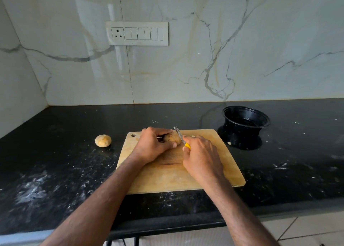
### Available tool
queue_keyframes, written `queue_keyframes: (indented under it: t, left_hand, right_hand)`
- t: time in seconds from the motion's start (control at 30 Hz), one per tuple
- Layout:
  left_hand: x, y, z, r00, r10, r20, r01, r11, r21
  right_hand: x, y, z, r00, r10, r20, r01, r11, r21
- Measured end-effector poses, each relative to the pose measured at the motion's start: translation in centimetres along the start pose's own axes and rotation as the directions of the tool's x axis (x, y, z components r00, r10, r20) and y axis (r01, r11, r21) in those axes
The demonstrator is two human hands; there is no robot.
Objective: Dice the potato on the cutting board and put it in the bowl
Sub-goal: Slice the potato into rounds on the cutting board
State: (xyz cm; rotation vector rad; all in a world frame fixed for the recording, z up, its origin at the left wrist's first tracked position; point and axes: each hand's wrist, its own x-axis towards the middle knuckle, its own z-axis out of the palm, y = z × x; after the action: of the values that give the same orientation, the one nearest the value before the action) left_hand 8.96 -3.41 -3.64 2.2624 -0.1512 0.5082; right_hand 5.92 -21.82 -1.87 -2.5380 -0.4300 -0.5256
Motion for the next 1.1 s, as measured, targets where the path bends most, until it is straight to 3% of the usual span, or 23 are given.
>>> queue_keyframes:
  t: [0.63, 1.1]
  left_hand:
    - [0.0, 0.2, 0.0, 1.000, -0.006, 0.014, 0.007, 1.000, -0.016]
    - [-0.1, 0.8, 0.3, 1.000, -0.026, -0.017, 0.026, 0.999, 0.035]
  right_hand:
    - [2.0, -0.7, 0.6, 1.000, 0.019, -0.001, -0.019, 1.000, 0.013]
    - [1.9, -1.4, 0.1, 0.992, 0.034, 0.121, -0.034, 0.999, -0.003]
